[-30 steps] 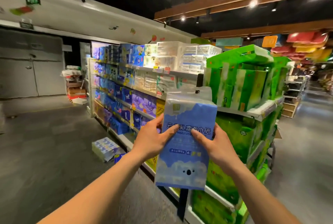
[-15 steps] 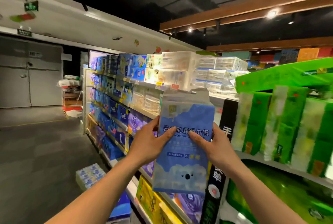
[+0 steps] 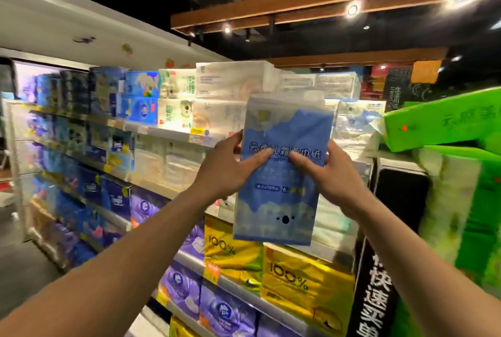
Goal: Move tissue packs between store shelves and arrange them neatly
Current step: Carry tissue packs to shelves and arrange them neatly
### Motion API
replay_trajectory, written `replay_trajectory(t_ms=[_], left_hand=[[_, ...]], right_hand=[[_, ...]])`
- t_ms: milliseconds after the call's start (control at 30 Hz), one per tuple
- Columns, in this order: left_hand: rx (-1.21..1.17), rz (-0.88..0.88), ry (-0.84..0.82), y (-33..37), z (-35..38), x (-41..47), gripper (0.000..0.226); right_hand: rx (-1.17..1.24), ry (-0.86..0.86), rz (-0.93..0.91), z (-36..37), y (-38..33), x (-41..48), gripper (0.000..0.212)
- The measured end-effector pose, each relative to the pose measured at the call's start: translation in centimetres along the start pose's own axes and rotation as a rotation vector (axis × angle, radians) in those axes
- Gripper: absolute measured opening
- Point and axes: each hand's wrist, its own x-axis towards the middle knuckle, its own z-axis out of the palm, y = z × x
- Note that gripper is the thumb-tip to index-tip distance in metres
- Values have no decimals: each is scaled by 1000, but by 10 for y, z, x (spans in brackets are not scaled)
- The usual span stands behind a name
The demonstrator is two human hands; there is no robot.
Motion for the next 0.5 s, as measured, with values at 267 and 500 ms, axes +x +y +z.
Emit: replay_trajectory(t_ms=[267,500], left_hand=[[-77,115,29,-47,21,135,38],[-166,166,14,-77,43,240,27]], right_hand=[[-69,65,-85,7,29,120,27],[-146,109,-123,6,52,211,15]])
